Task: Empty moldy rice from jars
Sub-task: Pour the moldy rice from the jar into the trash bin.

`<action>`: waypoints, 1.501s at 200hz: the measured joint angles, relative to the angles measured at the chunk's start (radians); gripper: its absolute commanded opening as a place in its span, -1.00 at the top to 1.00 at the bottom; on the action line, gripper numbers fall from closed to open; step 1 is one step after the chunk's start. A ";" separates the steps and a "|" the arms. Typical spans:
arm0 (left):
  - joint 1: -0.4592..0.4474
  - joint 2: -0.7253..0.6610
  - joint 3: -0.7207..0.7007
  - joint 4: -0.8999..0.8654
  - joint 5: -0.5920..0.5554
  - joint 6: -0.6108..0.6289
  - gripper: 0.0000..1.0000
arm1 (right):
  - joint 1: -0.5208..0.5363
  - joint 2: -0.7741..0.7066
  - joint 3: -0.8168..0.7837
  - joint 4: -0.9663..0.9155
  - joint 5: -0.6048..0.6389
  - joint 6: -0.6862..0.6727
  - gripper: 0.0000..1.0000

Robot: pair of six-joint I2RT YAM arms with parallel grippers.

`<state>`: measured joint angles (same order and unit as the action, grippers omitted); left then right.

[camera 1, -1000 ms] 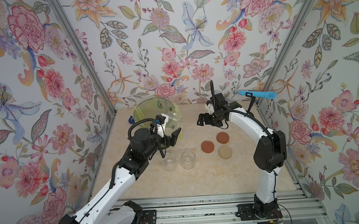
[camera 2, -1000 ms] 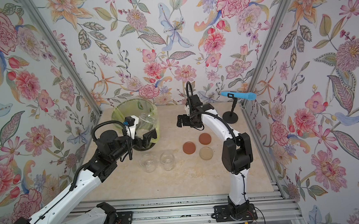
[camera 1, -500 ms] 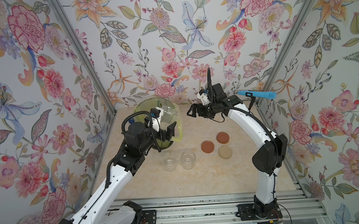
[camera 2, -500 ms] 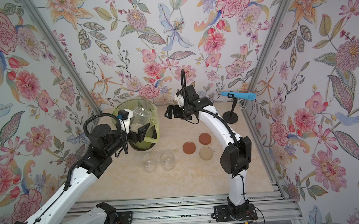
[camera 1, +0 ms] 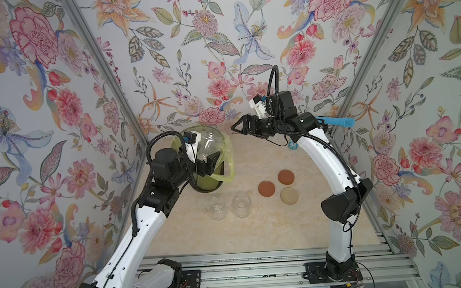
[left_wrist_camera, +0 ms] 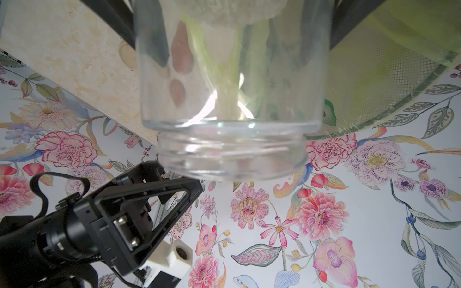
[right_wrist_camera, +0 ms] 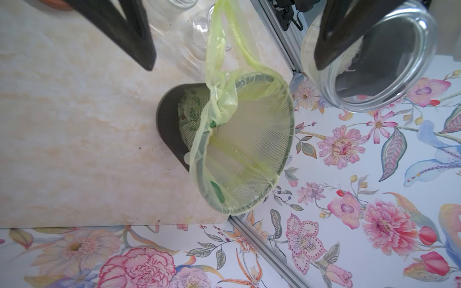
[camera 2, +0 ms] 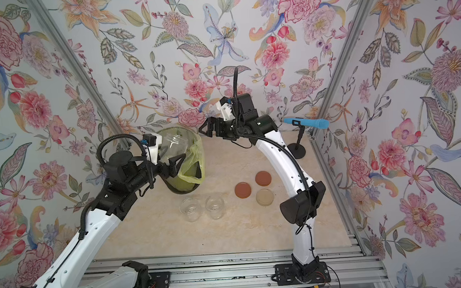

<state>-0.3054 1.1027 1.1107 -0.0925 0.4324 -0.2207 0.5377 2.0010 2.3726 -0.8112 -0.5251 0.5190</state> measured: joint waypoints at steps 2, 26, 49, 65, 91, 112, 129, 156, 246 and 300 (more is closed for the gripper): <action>0.004 0.002 0.002 -0.001 0.006 -0.003 1.00 | 0.002 0.002 0.004 0.000 -0.002 0.002 -0.99; 0.043 0.026 0.014 -0.004 0.066 -0.041 1.00 | 0.038 0.029 0.055 0.000 -0.041 0.015 -0.99; 0.071 0.055 0.034 -0.011 0.121 -0.082 1.00 | 0.078 0.046 0.083 0.004 -0.070 0.021 -0.99; 0.086 0.076 0.048 -0.015 0.150 -0.105 1.00 | 0.100 0.051 0.087 0.013 -0.089 0.025 -0.99; 0.095 0.101 0.057 -0.015 0.183 -0.140 1.00 | 0.136 0.060 0.092 0.034 -0.109 0.037 -0.99; 0.097 0.123 0.068 -0.014 0.211 -0.163 1.00 | 0.151 0.079 0.109 0.045 -0.122 0.044 -0.99; 0.097 0.142 0.082 -0.011 0.227 -0.174 1.00 | 0.153 0.095 0.124 0.048 -0.124 0.047 -0.99; 0.097 0.154 0.090 0.003 0.244 -0.185 1.00 | 0.153 0.120 0.145 0.051 -0.123 0.056 -0.99; 0.098 0.160 0.090 0.045 0.246 -0.193 1.00 | 0.166 0.189 0.193 0.132 -0.143 0.133 -0.87; 0.100 0.162 0.089 0.057 0.241 -0.200 1.00 | 0.181 0.218 0.199 0.175 -0.156 0.159 -0.49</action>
<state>-0.2054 1.2644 1.1992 -0.0353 0.6735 -0.4202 0.7189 2.2189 2.5713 -0.6361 -0.6807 0.6785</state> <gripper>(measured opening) 0.879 0.880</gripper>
